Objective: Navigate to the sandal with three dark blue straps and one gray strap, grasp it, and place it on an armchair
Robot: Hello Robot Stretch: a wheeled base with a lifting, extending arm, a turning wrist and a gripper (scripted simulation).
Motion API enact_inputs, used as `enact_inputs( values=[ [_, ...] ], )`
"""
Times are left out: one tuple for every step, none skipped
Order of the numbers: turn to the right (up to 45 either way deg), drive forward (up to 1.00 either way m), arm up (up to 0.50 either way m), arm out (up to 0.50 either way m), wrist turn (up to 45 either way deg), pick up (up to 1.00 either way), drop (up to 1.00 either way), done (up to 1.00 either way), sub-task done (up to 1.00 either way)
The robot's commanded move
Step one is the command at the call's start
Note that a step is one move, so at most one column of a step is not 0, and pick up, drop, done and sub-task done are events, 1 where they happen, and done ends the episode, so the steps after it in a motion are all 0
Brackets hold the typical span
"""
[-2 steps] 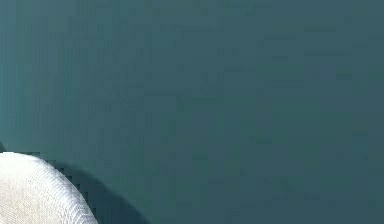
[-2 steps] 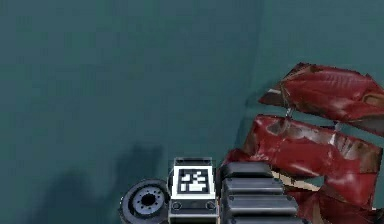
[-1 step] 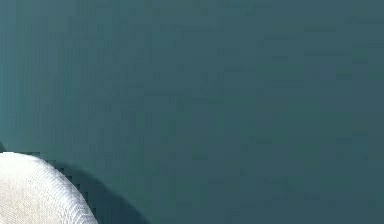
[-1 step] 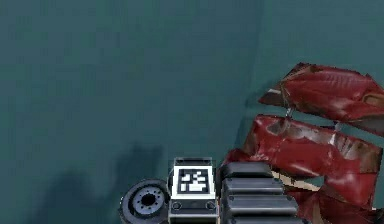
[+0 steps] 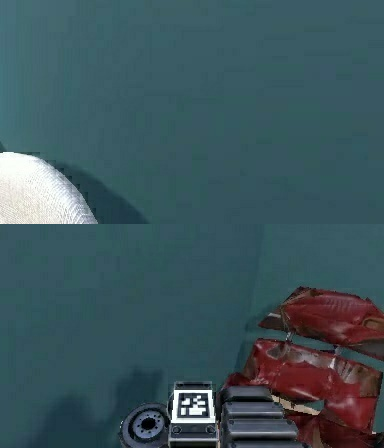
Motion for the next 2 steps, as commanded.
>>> enact_inputs(
  values=[
    [-45.0,0.0,0.0,0.0,0.0,0.0,0.0,0.0,0.0],
    [-45.0,0.0,0.0,0.0,0.0,0.0,0.0,0.0,0.0]
  ],
)
